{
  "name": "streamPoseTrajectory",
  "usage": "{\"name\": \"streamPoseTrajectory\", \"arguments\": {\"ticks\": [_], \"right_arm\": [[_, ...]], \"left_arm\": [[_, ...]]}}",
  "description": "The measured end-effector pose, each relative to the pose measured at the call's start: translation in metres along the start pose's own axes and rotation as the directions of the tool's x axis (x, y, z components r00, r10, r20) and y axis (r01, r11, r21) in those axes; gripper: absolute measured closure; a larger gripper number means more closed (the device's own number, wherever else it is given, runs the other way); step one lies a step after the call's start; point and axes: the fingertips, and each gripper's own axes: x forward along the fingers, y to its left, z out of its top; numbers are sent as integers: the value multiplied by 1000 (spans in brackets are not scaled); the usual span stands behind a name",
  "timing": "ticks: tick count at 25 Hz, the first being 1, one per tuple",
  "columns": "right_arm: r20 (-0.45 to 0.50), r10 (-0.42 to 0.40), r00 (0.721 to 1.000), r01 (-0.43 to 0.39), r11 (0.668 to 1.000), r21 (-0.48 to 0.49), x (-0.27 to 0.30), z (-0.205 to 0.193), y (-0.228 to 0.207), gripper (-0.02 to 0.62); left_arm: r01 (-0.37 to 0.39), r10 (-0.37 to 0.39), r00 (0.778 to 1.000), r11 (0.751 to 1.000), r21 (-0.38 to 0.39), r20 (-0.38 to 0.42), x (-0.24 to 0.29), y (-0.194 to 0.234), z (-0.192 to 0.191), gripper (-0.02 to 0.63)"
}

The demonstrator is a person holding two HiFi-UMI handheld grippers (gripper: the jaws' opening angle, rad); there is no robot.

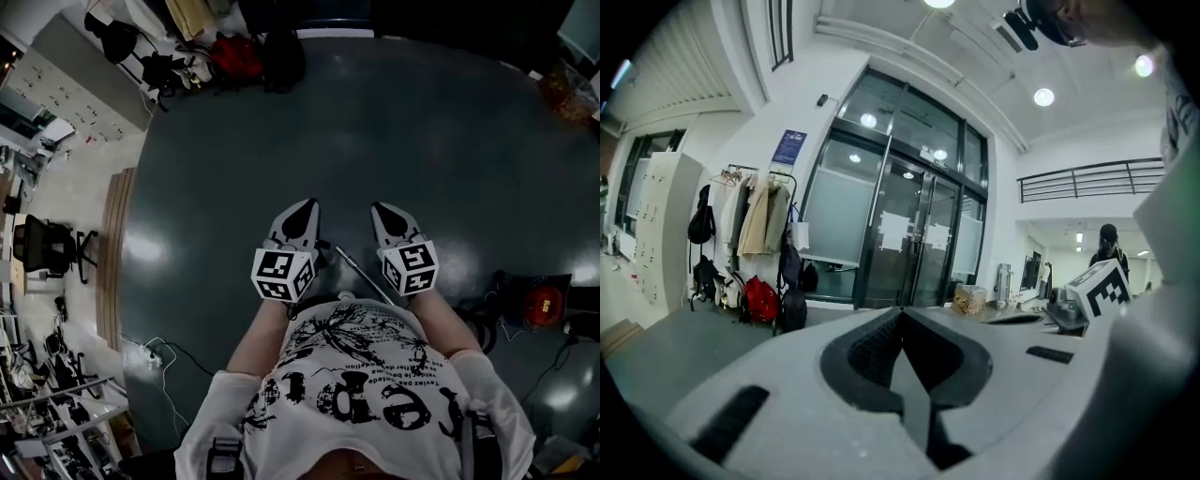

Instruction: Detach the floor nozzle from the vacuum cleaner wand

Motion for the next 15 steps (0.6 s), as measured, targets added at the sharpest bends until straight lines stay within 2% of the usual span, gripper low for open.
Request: {"name": "streamPoseTrajectory", "arguments": {"ticks": [8, 15], "right_arm": [[-20, 8, 1000, -10, 998, -68, -1, -8, 3, 594], [-52, 11, 999, -15, 998, -67, 2, -22, 9, 594]], "left_arm": [[-57, 57, 998, 998, -31, -20, -11, 13, -11, 601], [-58, 57, 998, 998, -39, -31, -15, 21, -21, 601]]}}
